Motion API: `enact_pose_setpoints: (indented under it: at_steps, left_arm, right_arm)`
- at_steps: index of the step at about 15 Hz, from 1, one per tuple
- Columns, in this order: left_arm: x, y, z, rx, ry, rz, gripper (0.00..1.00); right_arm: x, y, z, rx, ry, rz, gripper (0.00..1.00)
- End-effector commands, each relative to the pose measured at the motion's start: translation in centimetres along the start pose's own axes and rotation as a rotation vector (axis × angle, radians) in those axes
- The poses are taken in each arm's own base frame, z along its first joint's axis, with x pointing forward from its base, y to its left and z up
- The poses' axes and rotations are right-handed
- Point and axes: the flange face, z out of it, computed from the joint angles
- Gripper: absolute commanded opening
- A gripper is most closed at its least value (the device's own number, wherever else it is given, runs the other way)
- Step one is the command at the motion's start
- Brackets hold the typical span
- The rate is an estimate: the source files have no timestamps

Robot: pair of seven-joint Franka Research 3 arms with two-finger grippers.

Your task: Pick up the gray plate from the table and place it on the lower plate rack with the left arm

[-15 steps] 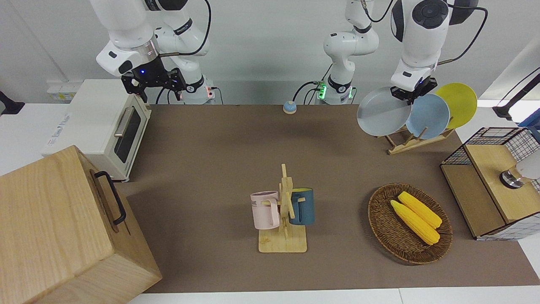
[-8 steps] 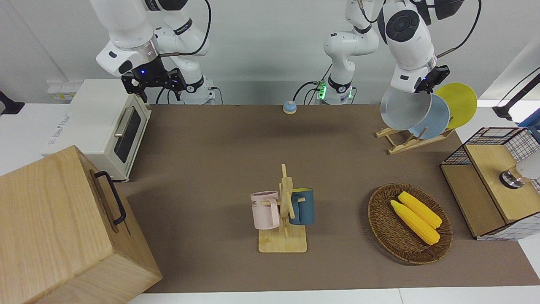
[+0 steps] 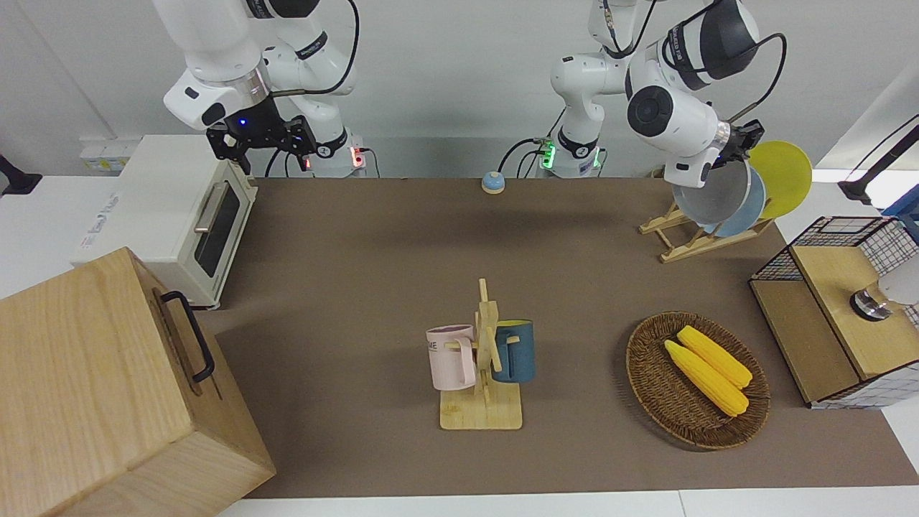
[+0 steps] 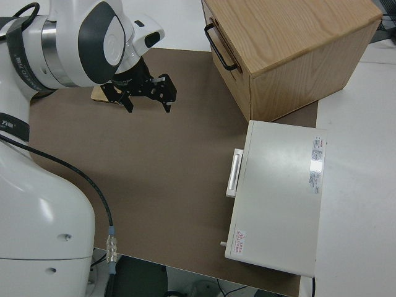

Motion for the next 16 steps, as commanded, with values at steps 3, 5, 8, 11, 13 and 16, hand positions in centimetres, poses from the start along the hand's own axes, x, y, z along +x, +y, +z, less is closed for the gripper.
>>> enact_pose_setpoints:
  at_steps: [3,5,8,11,13,16]
  left_arm:
    - [-0.5,4.9,2.9,0.061,0.012,-0.044,0.0]
    - [-0.2,7.0,4.1,0.058,0.025,-0.056,0.0]
    - [0.7,9.7,5.3,0.059,0.017,-0.07,0.0]
    - [1.2,10.9,5.6,0.052,0.026,-0.07,0.0]
    - [1.5,11.7,5.8,0.051,0.027,-0.054,0.0]
    - [1.7,12.3,6.1,0.05,0.025,-0.04,0.03]
  right_arm:
    - [-0.3,0.2,-0.4,-0.007,0.0,0.015,0.983]
    - [-0.3,0.2,-0.4,-0.007,0.0,0.015,0.983]
    - [-0.2,0.3,-0.3,-0.006,-0.003,0.017,0.983]
    - [-0.2,0.2,-0.3,-0.007,-0.003,0.015,0.983]
    - [-0.2,0.3,-0.3,-0.006,-0.003,0.017,0.983]
    - [-0.2,0.2,-0.3,-0.006,-0.001,0.015,0.983]
